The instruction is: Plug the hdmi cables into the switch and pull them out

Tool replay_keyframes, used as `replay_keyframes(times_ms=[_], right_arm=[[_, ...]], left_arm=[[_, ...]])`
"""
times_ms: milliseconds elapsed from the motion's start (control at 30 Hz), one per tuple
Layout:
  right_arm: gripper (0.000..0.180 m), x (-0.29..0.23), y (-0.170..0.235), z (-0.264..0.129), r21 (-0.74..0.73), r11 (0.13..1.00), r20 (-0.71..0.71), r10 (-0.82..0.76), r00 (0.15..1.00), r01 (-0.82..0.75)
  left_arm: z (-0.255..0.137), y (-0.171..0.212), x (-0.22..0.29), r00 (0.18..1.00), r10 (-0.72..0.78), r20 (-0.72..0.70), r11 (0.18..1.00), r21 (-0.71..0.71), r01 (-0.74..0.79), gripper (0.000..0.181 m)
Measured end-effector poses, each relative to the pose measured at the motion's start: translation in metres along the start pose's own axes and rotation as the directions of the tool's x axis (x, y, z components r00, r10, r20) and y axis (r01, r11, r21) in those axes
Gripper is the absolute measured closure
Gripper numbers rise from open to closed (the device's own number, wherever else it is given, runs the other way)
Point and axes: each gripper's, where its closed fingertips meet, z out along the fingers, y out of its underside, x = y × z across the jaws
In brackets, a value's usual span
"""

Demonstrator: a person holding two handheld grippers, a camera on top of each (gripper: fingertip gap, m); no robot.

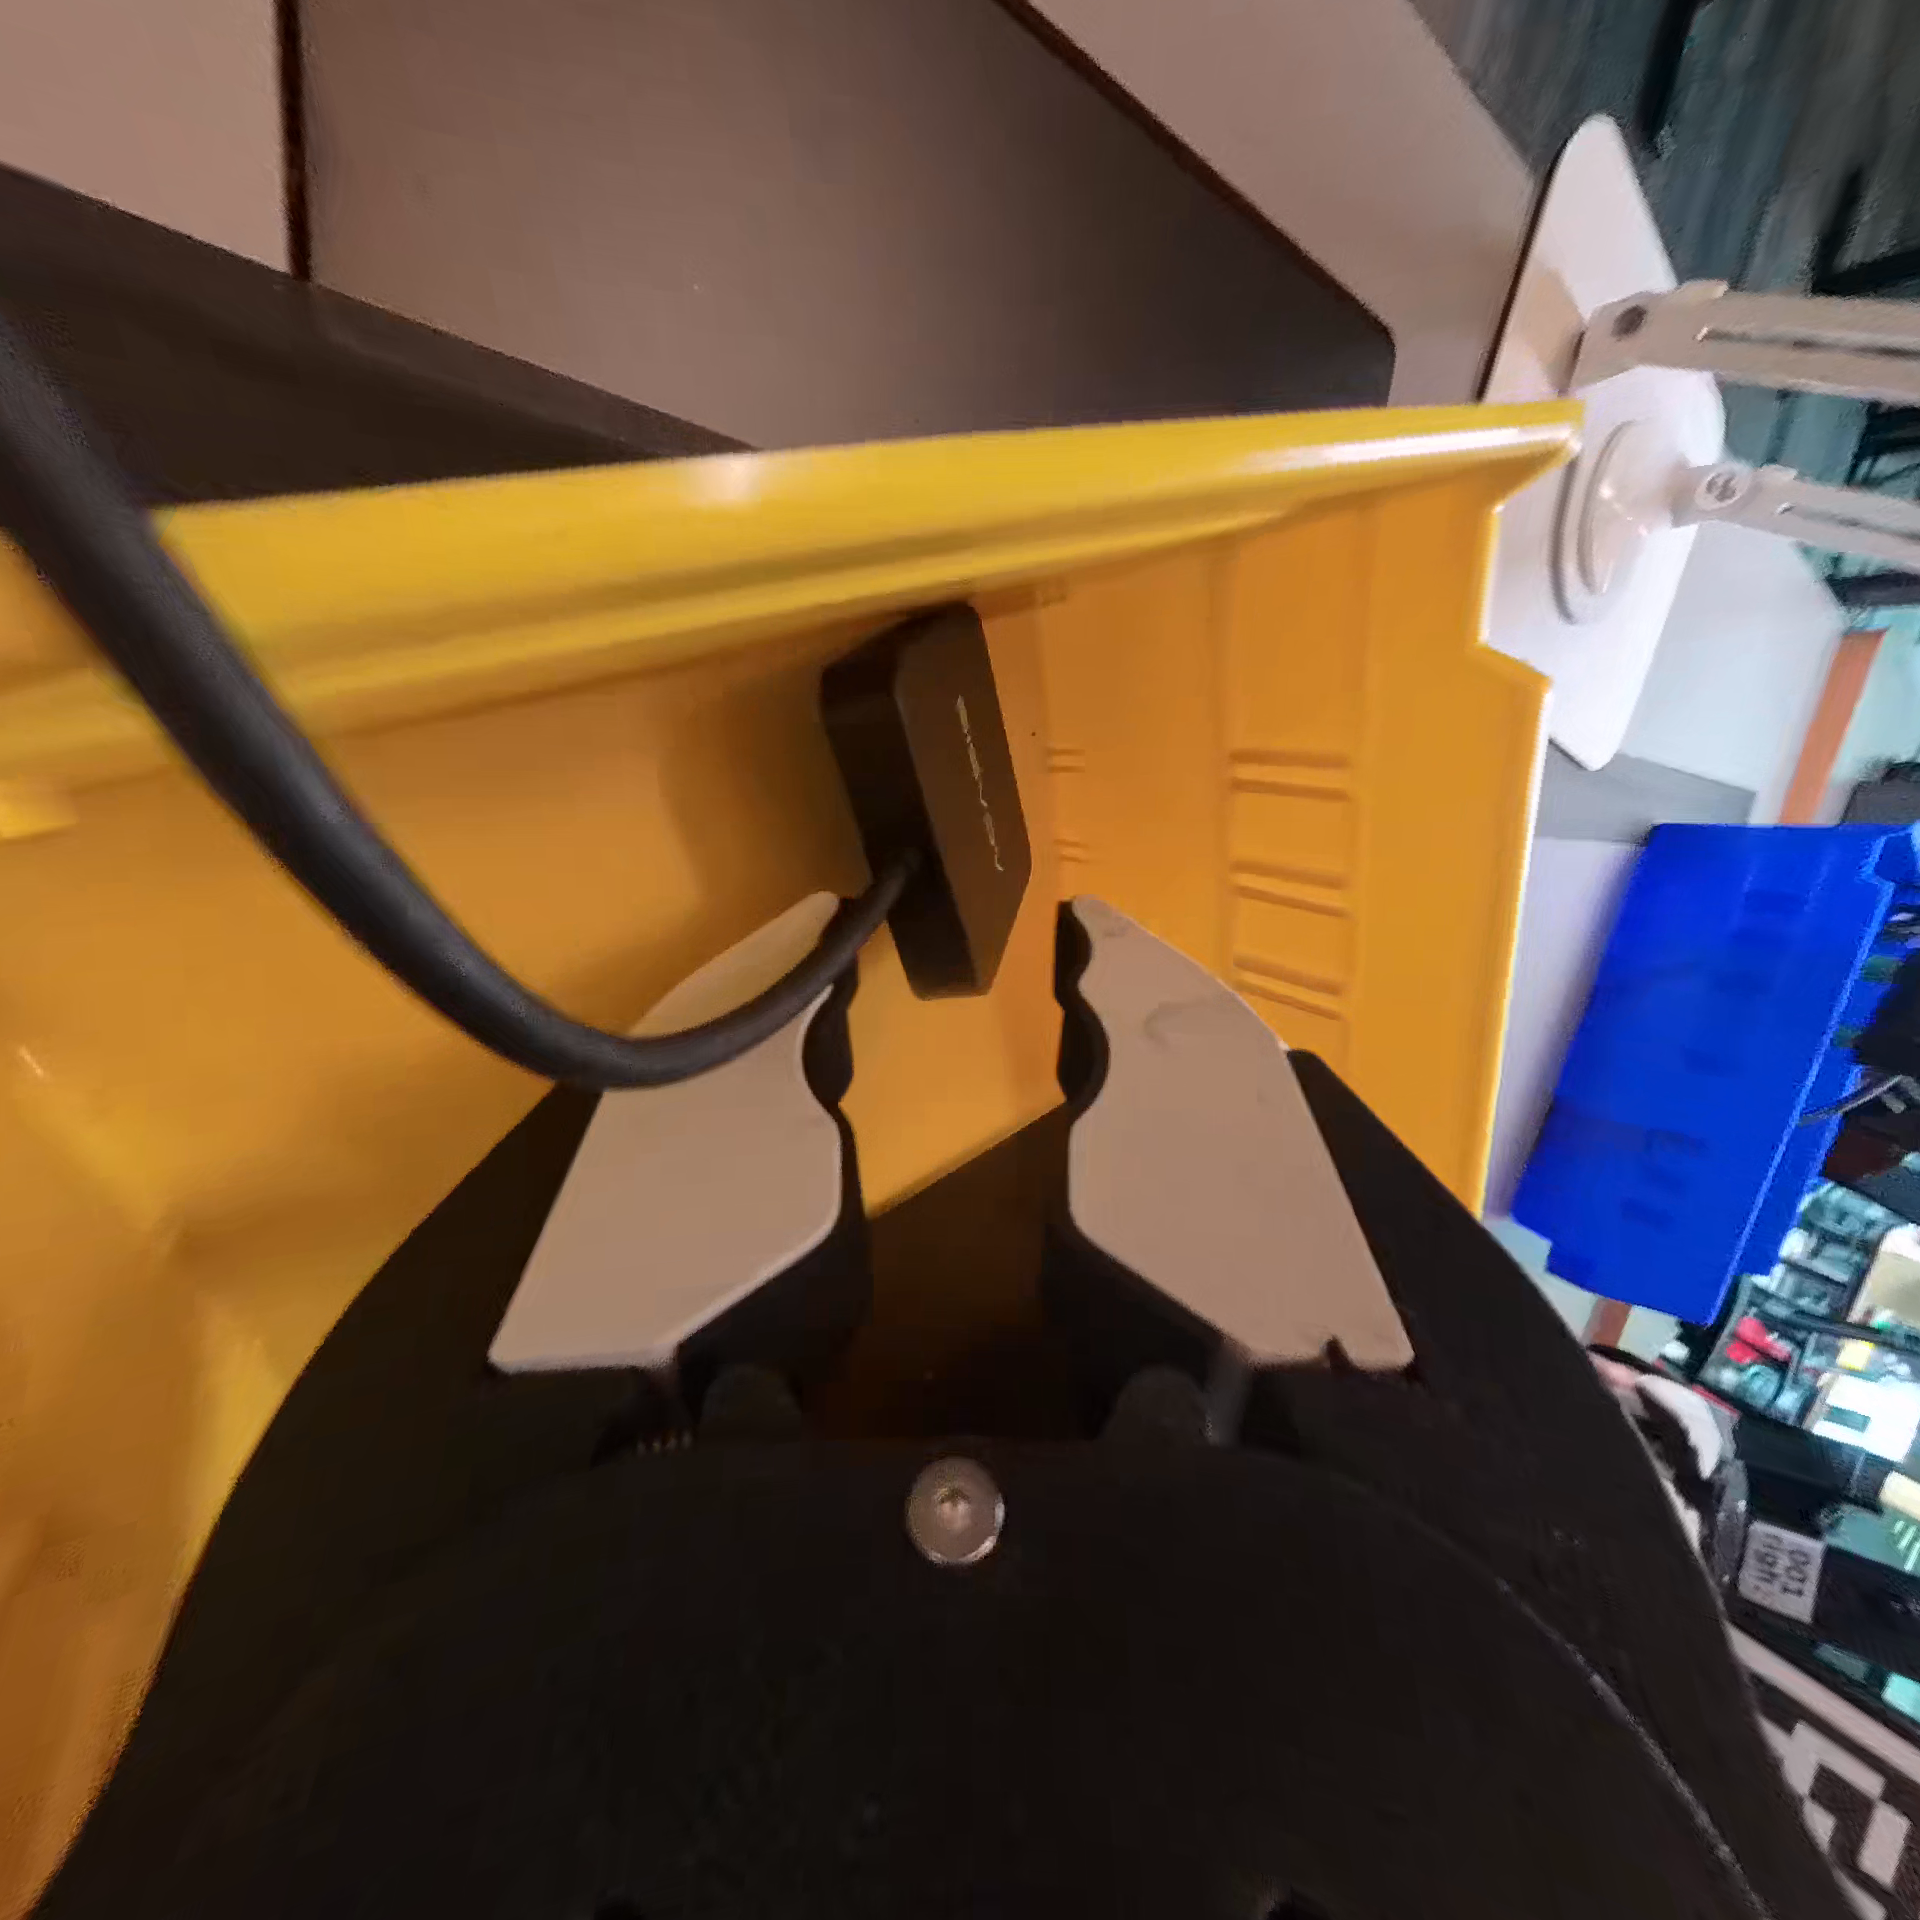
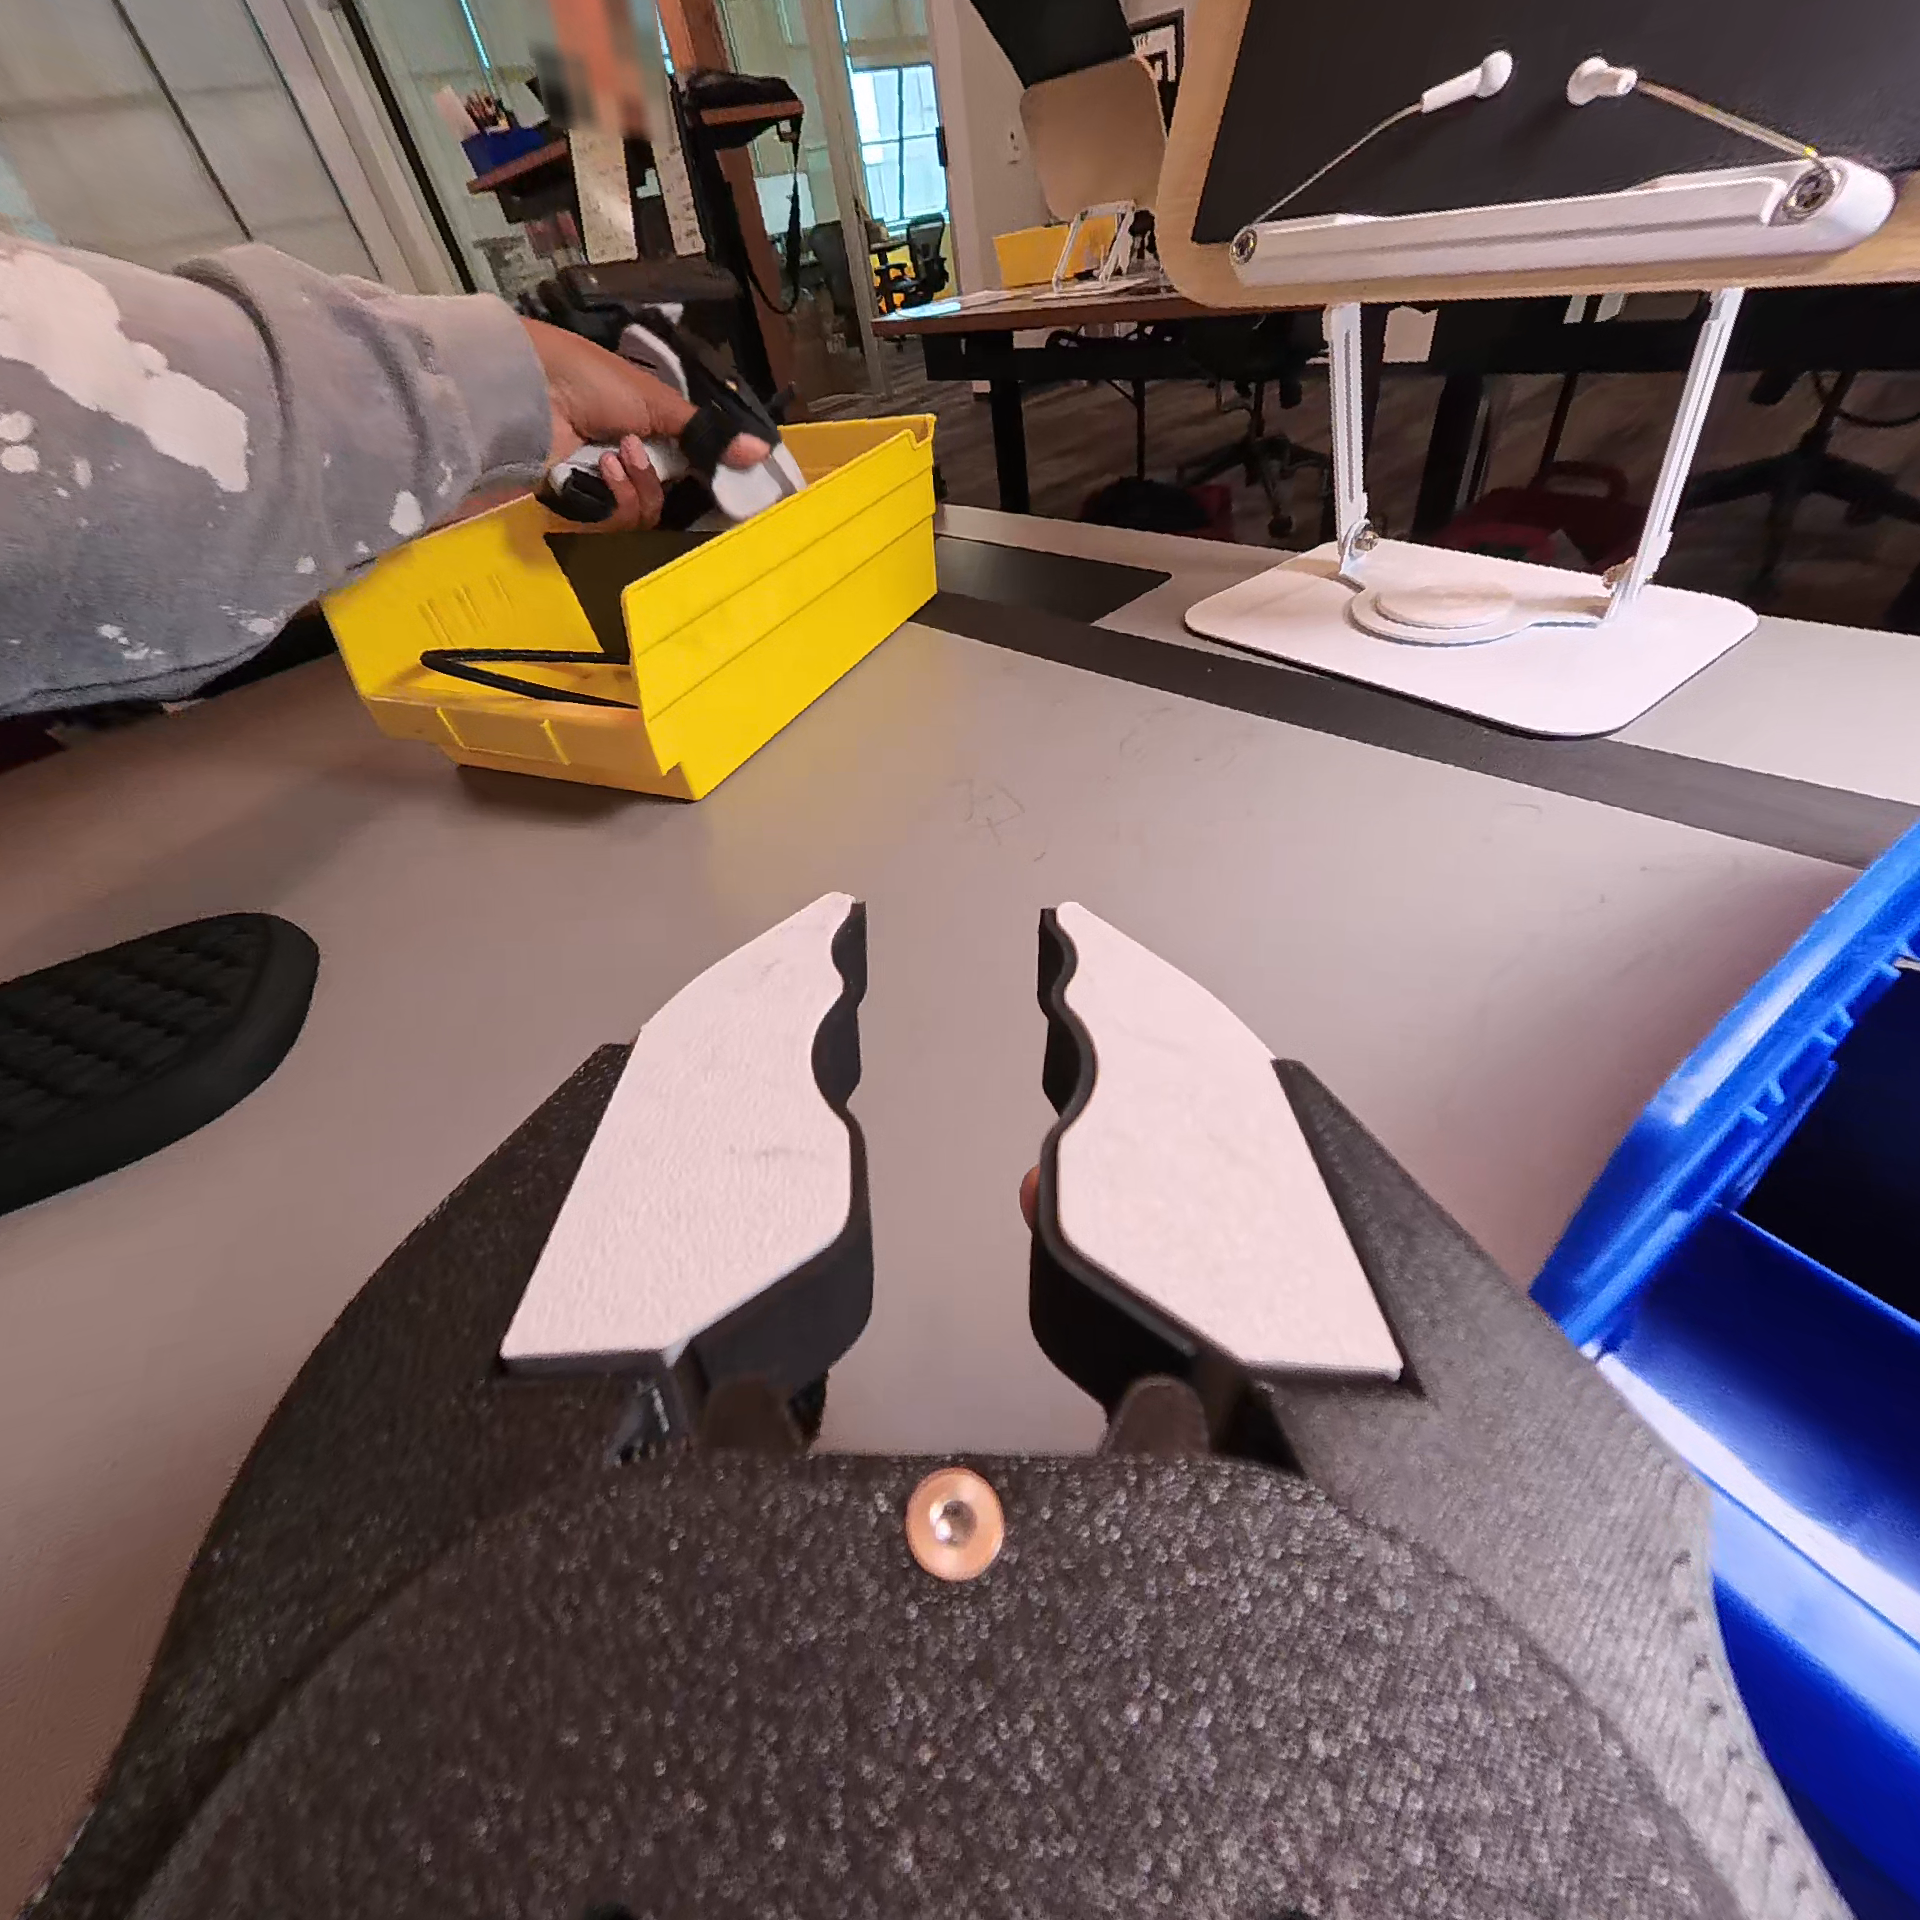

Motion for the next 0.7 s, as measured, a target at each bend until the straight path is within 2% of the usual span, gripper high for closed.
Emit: replay_keyframes(times_ms=[100, 233, 467, 600, 700], right_arm=[[0.149, -0.004, -0.001, 0.001, 0.003, 1.0, 0.017, 0.003, 1.0, -0.003], [0.15, -0.008, -0.001, 0.0, 0.003, 1.0, 0.021, -0.028, 0.999, 0.028], [0.151, -0.013, -0.007, -0.002, 0.026, 0.999, 0.038, -0.03, 0.999, 0.029], [0.151, -0.013, -0.004, -0.001, 0.018, 0.998, 0.028, -0.053, 0.998, 0.053], [0.152, -0.007, -0.003, 0.001, 0.003, 0.997, -0.005, -0.078, 0.997, 0.078]], left_arm=[[0.007, 0.0, 0.003, 0.999, 0.034, 0.027, 0.999, -0.016, -0.033, 0.16], [-0.001, -0.006, 0.01, 0.995, 0.09, 0.048, 0.995, 0.029, -0.092, 0.166], [-0.074, -0.02, 0.057, 0.96, 0.281, 0.013, 0.935, 0.22, -0.277, 0.166], [-0.124, -0.005, 0.124, 0.847, 0.529, -0.05, 0.791, 0.389, -0.472, 0.166], [-0.14, 0.043, 0.179, 0.684, 0.718, -0.129, 0.659, 0.44, -0.61, 0.166]])
